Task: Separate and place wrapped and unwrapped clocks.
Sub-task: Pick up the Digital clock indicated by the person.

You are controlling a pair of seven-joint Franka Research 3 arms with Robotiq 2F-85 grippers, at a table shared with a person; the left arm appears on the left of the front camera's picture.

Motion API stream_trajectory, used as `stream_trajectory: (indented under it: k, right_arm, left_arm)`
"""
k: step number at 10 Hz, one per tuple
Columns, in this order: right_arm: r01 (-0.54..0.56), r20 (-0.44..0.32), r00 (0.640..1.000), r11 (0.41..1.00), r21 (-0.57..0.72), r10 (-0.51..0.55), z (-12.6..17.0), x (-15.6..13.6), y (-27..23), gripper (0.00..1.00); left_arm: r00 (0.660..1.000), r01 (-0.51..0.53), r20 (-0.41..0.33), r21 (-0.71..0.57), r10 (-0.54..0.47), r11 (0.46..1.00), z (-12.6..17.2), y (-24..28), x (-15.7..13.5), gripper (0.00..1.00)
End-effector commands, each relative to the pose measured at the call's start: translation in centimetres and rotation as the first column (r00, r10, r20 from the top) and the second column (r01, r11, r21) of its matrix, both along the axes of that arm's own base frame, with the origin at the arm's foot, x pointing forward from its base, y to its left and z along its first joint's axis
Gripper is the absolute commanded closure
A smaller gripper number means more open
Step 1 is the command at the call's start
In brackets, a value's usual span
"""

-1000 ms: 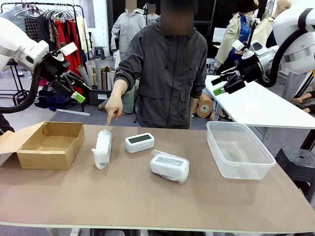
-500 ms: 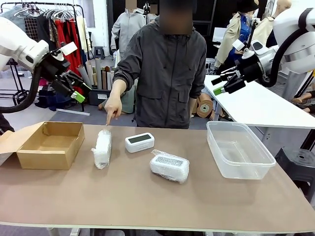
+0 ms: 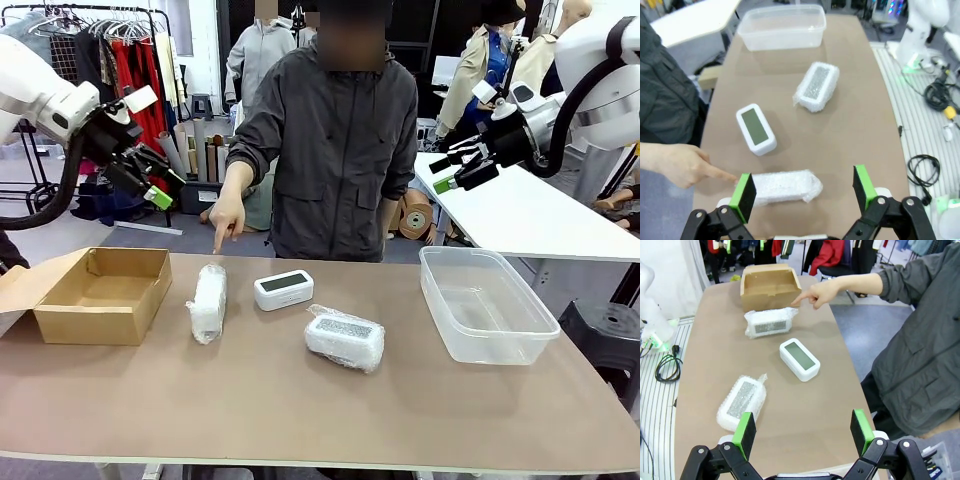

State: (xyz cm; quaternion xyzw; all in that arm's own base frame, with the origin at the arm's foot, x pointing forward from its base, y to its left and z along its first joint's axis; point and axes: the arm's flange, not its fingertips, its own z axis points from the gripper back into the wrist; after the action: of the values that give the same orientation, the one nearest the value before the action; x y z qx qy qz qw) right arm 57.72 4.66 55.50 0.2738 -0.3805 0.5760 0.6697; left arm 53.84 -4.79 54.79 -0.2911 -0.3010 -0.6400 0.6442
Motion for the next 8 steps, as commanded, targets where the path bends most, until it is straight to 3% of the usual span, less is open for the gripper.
stream_trajectory:
  k: [1, 2, 3, 4, 5, 6, 8]
  right_arm:
    - [0.002, 0.005, 1.000, 1.000, 0.000, -0.002, 0.2, -0.1, 0.0, 0.00]
    - [0.002, 0.005, 1.000, 1.000, 0.000, -0.002, 0.2, -0.1, 0.0, 0.00]
    - [0.002, 0.005, 1.000, 1.000, 0.000, -0.002, 0.2, -0.1, 0.0, 0.00]
    - [0.002, 0.005, 1.000, 1.000, 0.000, -0.002, 0.2, -0.1, 0.0, 0.00]
    - [0.002, 0.005, 1.000, 1.000, 0.000, -0.002, 0.2, -0.1, 0.0, 0.00]
    - [0.002, 0.005, 1.000, 1.000, 0.000, -0.002, 0.2, -0.1, 0.0, 0.00]
    - [0.002, 0.005, 1.000, 1.000, 0.000, -0.002, 0.2, -0.1, 0.0, 0.00]
  left_arm:
    - [0.992, -0.056, -0.104, 0.161, 0.074, 0.985, 1.2, -2.0, -1.7, 0.00]
    - [0.969, -0.149, -0.154, 0.268, 0.195, 0.952, 1.4, -2.3, -1.7, 0.00]
    - [0.911, -0.298, -0.187, 0.317, 0.368, 0.900, 1.3, -3.5, -2.1, 0.00]
    - [0.853, -0.431, -0.124, 0.382, 0.507, 0.817, 1.3, -4.3, -2.2, 0.00]
    - [0.825, -0.463, -0.116, 0.422, 0.553, 0.779, 0.9, -5.4, -2.4, 0.00]
    - [0.794, -0.531, -0.019, 0.464, 0.607, 0.709, 0.6, -6.4, -2.7, 0.00]
    - [0.825, -0.493, -0.027, 0.452, 0.564, 0.743, -0.1, -7.2, -2.5, 0.00]
